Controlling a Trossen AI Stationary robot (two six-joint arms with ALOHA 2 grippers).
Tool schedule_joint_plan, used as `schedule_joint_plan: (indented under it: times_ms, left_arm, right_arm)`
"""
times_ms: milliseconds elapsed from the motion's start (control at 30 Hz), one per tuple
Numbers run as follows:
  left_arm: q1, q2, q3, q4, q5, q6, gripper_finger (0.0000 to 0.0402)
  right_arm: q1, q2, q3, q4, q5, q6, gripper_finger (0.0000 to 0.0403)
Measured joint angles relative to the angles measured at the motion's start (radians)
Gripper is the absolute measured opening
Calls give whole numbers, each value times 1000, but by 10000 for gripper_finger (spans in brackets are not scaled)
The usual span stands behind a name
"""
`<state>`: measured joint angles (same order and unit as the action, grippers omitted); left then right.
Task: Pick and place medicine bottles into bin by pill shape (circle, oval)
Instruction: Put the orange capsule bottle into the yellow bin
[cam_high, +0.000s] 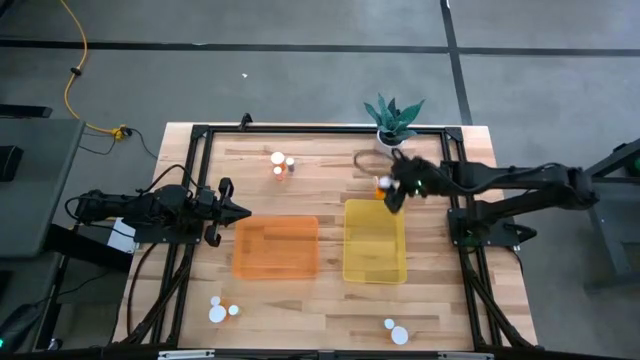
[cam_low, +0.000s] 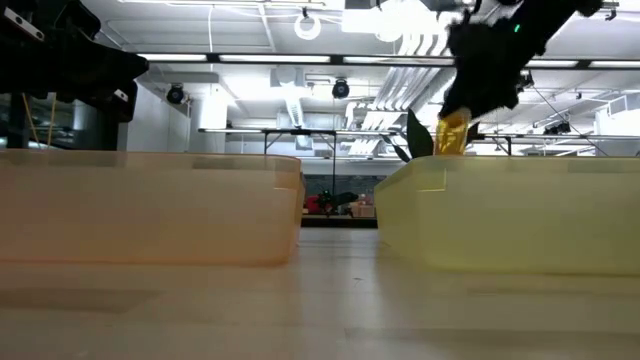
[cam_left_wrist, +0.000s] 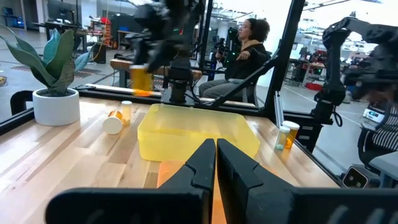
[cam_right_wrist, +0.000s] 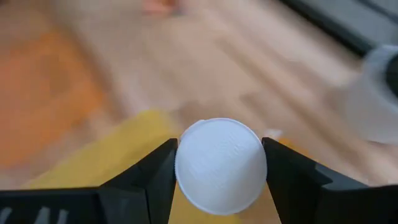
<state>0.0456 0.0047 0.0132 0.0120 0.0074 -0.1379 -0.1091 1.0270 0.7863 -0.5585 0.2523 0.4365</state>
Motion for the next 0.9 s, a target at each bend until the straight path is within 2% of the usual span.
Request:
schedule_joint_plan:
  times_ms: [233,367,467,700,900]
  left_arm:
    - [0,0,0,0,0,0,5]
    - [0,0,0,0,0,0,5]
    - [0,0,0,0,0,0,5]
    - [0,0,0,0,0,0,5]
    - [0,0,0,0,0,0,5]
  right_arm:
    - [293,43,-3,-21,42,61,199]
    - [389,111,-3,-56,165,96,199]
    - [413,173,-3,-63,232,115,199]
    - [399,320,-4,-58,267,136,199]
    - [376,394,-4,10,279,143,199]
